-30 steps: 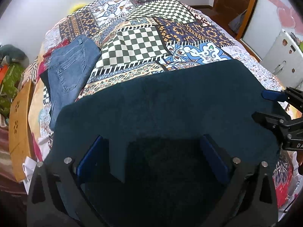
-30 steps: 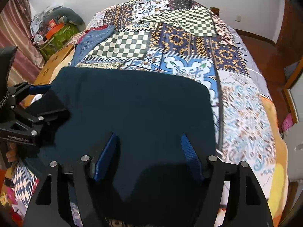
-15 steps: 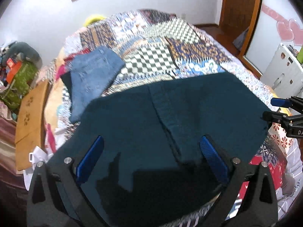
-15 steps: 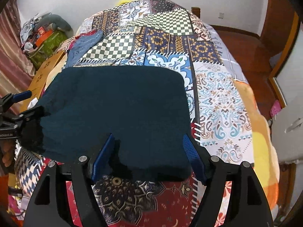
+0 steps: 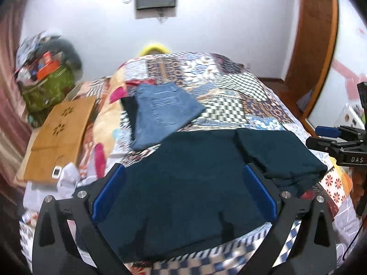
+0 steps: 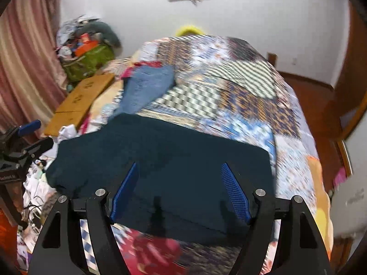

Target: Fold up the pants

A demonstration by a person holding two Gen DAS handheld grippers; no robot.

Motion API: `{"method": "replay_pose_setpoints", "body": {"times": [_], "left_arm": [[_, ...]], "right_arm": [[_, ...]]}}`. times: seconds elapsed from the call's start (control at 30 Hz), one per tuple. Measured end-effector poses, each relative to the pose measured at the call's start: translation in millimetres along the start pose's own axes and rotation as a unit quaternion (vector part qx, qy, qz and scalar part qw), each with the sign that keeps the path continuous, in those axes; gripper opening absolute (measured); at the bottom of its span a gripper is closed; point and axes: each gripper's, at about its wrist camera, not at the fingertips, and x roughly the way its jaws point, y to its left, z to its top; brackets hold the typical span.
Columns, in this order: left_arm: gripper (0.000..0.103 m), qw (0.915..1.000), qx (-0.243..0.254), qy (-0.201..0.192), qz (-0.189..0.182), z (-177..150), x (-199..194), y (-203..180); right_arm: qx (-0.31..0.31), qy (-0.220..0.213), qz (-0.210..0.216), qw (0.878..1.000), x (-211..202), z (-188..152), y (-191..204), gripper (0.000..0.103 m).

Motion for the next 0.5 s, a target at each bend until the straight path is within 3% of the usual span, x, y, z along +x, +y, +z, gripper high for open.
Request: {"method": "replay_pose_setpoints", "body": {"times": [0.2, 0.37, 0.5], "left_arm": [[0.102, 0.9959, -0.077, 0.016, 0.045, -37.7, -5.9, 68.4], [0.102, 0.9849, -0.147, 0.043, 0.082, -79.2, -2.1, 120.4], [0.103, 0.9719, -0.208, 0.09, 0.063, -113.0, 7.1, 155.0]], "right_arm": [[-0.037, 0.017, 0.031, 0.999, 28.5, 4.8, 48.8, 0.072], [-0.059, 0.053, 0.05, 0.996, 54.4, -4.1, 78.4, 0.072], [-0.072, 0.081, 0.051, 0.993, 71.1, -15.1, 92.2, 0.072]]}}
